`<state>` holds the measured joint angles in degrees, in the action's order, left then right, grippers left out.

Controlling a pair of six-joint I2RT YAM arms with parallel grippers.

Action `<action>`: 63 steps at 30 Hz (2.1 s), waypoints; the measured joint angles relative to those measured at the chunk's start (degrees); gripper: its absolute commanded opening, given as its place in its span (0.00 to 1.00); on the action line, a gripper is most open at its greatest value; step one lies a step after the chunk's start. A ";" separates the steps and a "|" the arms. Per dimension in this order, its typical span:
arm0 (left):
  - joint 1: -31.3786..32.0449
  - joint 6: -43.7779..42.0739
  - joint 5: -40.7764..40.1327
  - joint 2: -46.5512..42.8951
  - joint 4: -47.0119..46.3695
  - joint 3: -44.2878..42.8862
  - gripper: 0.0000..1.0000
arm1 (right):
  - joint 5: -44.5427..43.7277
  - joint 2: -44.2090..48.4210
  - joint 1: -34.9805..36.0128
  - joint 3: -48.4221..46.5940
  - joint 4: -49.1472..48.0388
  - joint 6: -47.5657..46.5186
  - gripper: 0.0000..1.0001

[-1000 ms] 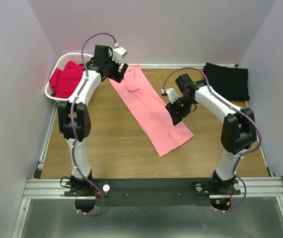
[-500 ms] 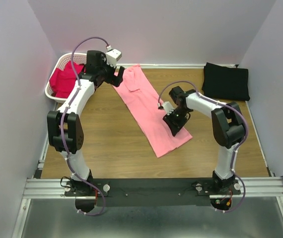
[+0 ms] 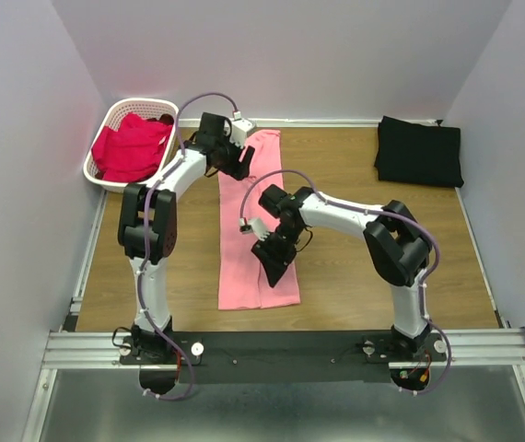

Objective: Fold and stack the t-shirts
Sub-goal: Fold the tshirt

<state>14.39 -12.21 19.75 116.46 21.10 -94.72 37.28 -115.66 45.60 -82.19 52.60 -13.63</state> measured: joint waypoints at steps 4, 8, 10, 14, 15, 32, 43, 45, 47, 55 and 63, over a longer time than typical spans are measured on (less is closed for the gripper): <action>1.14 0.55 -0.17 5.60 1.79 -2.71 0.68 | 1.44 2.51 -0.04 -2.40 -0.46 1.64 0.63; 1.51 1.42 -0.98 10.23 2.62 -6.75 0.67 | 1.49 7.19 -2.25 -2.75 -0.55 2.40 0.63; 1.68 1.60 -1.11 12.55 2.89 -9.20 0.66 | 1.57 9.05 -4.42 -2.75 -0.57 2.71 0.63; 2.21 2.23 -1.14 16.94 3.76 -13.40 0.66 | 1.51 9.92 -11.19 -2.75 -0.66 3.13 0.63; 2.36 2.29 -1.14 17.79 3.91 -14.21 0.66 | 1.33 9.92 -13.68 -2.62 -0.68 3.13 0.63; 4.07 7.50 0.96 30.56 5.53 -38.45 0.98 | -5.62 9.92 -24.83 -7.43 1.03 1.60 0.67; -0.44 -2.49 6.54 -20.63 -7.04 -6.01 0.98 | -8.00 11.80 -21.88 -13.33 0.96 -0.46 0.80; -4.09 -4.59 8.61 -31.43 -10.45 0.20 0.98 | -9.29 12.81 -18.73 -12.76 0.52 -1.25 0.81; -8.44 -7.23 12.94 -38.80 -10.62 5.66 0.98 | -10.64 14.53 -15.54 -10.29 -1.46 -2.03 0.81; -13.90 -37.66 23.45 -50.60 7.41 31.87 0.95 | -15.63 20.74 0.17 8.94 -8.39 -4.98 0.73; -6.40 -63.71 24.00 -63.76 19.52 59.69 0.83 | -19.23 20.96 9.05 20.70 -15.50 -7.56 0.67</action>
<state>7.99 -75.92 43.75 52.71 40.62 -35.03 18.04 -94.70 54.65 -61.49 37.10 -21.19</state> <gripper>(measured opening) 0.864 0.689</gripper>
